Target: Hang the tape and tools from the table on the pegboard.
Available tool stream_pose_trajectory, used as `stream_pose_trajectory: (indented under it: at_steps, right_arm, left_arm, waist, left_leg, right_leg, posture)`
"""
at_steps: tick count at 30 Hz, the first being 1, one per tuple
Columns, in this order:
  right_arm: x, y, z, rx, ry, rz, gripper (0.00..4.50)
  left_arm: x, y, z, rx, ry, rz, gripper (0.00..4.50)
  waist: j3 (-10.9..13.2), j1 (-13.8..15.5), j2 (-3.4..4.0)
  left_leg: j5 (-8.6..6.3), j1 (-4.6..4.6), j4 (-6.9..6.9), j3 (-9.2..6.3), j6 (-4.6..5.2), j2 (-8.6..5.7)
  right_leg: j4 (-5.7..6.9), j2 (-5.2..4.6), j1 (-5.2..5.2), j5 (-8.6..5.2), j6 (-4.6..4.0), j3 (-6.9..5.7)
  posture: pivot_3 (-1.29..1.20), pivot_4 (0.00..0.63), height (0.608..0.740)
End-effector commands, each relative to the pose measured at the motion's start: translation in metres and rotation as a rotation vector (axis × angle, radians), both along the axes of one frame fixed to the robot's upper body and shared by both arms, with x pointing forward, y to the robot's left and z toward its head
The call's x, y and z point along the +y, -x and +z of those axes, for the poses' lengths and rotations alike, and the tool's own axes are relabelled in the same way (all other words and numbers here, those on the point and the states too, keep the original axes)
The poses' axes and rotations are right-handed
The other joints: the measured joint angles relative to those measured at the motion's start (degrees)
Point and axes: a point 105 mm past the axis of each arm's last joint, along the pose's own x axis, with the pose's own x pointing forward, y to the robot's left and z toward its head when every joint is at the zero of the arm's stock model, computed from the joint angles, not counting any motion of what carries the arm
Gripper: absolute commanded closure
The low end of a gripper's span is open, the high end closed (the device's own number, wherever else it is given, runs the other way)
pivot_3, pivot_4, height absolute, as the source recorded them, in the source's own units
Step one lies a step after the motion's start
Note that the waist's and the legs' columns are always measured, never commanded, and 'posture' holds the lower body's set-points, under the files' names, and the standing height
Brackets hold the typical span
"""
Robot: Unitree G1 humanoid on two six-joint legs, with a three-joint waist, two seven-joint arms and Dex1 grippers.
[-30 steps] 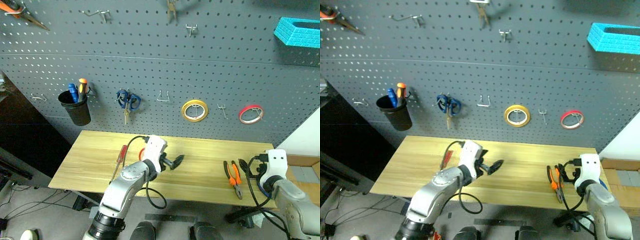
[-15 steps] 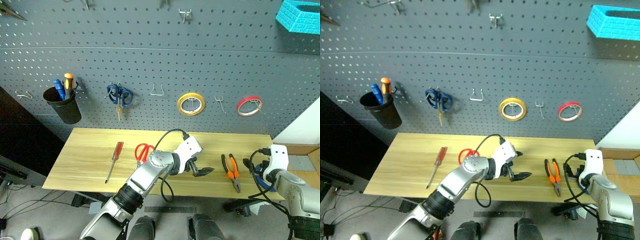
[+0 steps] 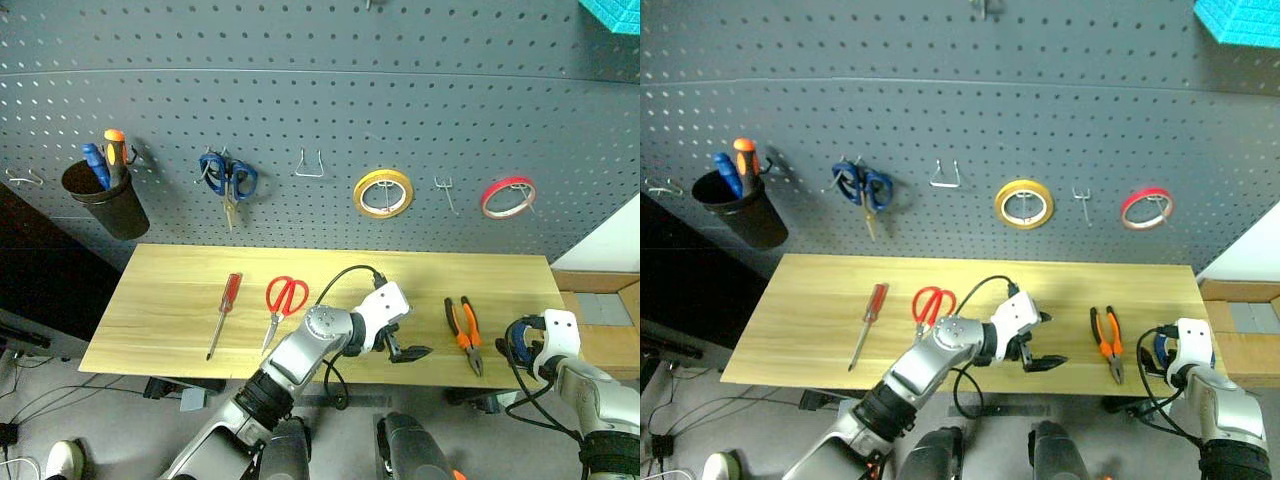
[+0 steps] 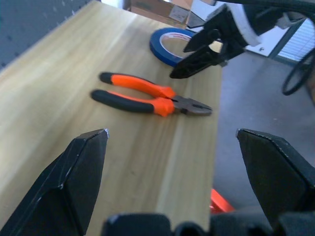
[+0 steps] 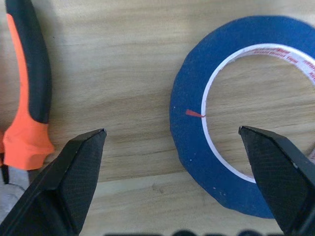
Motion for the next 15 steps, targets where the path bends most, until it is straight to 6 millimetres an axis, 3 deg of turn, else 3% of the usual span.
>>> stream_pose_trajectory:
  at_steps: [1,4,7,15]
  right_arm:
    - [-0.001,-0.005,0.006,-0.044,-0.034,0.003,0.0]
    - [0.004,-0.008,0.006,-0.049,-0.063,0.027,0.0]
    - [0.006,-0.009,0.005,-0.051,-0.083,0.038,0.6]
    - [0.01,-0.011,0.003,-0.05,-0.081,0.058,3.36]
  left_arm:
    - [-0.008,0.005,0.017,-0.038,0.039,-0.041,0.03]
    - [-0.01,0.004,0.02,-0.036,0.044,-0.05,0.03]
    - [-0.013,0.005,0.023,-0.028,0.055,-0.065,0.0]
    - [-0.016,0.0,0.029,-0.035,0.064,-0.071,0.0]
  waist:
    - [0.17,0.01,-0.01]
    - [0.43,-0.03,0.0]
    - [0.58,-0.01,-0.01]
    - [0.82,-0.06,-0.15]
  left_leg:
    - [0.0,-0.05,0.06,0.0,0.0,0.0]
    - [-0.11,-0.11,0.38,0.03,0.17,0.0]
    - [-0.11,-0.15,0.52,0.05,0.18,-0.03]
    - [-0.12,-0.17,0.53,0.1,0.19,-0.03]
  right_leg:
    - [0.0,0.0,-0.02,0.01,0.02,-0.01]
    - [0.03,0.0,0.0,0.08,0.13,0.05]
    - [0.02,0.0,0.01,0.13,0.22,0.1]
    - [-0.03,0.0,0.0,0.16,0.27,0.17]
  posture:
    - [0.0,0.285,0.74]
    - [0.0,0.287,0.74]
    - [0.0,0.287,0.74]
    - [0.01,0.277,0.74]
